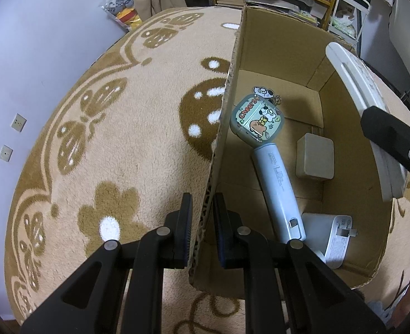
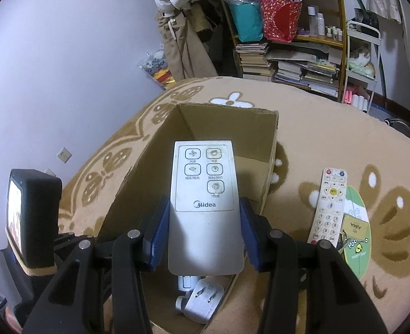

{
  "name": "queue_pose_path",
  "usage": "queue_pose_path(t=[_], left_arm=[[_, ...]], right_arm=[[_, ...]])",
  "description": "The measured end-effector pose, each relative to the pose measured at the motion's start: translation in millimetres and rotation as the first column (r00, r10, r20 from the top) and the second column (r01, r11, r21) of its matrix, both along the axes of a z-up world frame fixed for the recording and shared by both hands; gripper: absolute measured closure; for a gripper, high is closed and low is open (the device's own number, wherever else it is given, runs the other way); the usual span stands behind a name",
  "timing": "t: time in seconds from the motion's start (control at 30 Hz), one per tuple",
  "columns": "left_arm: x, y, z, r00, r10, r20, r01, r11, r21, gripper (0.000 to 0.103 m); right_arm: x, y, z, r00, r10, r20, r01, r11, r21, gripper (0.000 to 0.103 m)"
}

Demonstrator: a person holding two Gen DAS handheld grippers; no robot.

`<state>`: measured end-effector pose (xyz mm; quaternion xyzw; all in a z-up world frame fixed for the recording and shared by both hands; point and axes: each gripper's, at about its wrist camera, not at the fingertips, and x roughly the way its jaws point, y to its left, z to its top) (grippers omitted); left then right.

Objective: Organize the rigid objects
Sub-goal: 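Carry the white Midea remote into the box with the right tool and release, then move the right tool back and grasp the white JSCN remote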

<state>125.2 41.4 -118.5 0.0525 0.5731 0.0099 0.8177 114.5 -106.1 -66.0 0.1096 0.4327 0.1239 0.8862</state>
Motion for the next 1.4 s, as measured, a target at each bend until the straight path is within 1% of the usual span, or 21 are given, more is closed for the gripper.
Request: queue_pose_path(t=[0.23,0.5,0.57,0.63,0.7,0.73,0.93,1.07,1.17,1.27,1.4], left_arm=[[-0.1,-0.6,-0.1,1.0,0.0,0.0,0.0,1.0,0.001,0.089],[0.1,-0.1,0.3,1.0,-0.001,0.003,0.001,1.0,0.001,0.089],[0.0,0.1,0.6,1.0,-0.002,0.004,0.002,1.0,0.003,0.089],[-0.2,0.2,0.7,1.0,-0.002,0.005,0.002,1.0,0.002,0.089],[-0.2,0.1,0.8,1.0,-0.002,0.005,0.002,1.0,0.002,0.089],[-0.1,0.6,0.9,1.0,-0.002,0.007,0.002,1.0,0.002,0.089],[-0.3,2.3,1.3,1.0,-0.002,0.009,0.002,1.0,-0.002,0.089],[0.3,5.5,2.2,1.0,0.003,0.008,-0.003,1.0,-0.021,0.089],[0.8,6.5,2.3,1.0,0.004,0.006,-0.004,1.0,-0.027,0.089],[1.5,6.0,1.7,1.0,-0.001,0.007,0.001,1.0,-0.019,0.089],[2.8,3.6,-0.5,1.0,-0.004,0.003,0.004,1.0,-0.006,0.089]], right_arm=[[-1.2,-1.1,-1.3,1.0,-0.009,0.001,0.009,1.0,0.004,0.052],[-6.8,-5.6,13.1,0.999,-0.016,0.041,0.016,1.0,-0.007,0.051],[-8.0,-8.7,15.8,0.999,-0.021,0.044,0.022,1.0,-0.021,0.043],[-11.3,-13.8,18.5,0.998,-0.027,0.055,0.029,0.999,-0.032,0.024],[-14.8,-20.4,21.4,0.996,-0.05,0.075,0.054,0.997,-0.055,0.017],[-15.4,-23.6,21.7,0.995,-0.06,0.078,0.065,0.996,-0.062,0.016],[-15.7,-55.7,14.2,0.988,-0.144,0.059,0.147,0.987,-0.063,0.014],[-13.1,-78.2,1.8,0.978,-0.203,0.037,0.205,0.976,-0.076,0.014],[-9.9,-92.4,-7.5,0.974,-0.225,0.012,0.225,0.97,-0.087,0.014],[-4.7,-107.2,-16.8,0.969,-0.248,-0.006,0.246,0.964,-0.097,0.014],[3.0,-116.5,-28.2,0.966,-0.258,-0.031,0.253,0.961,-0.11,0.015]])
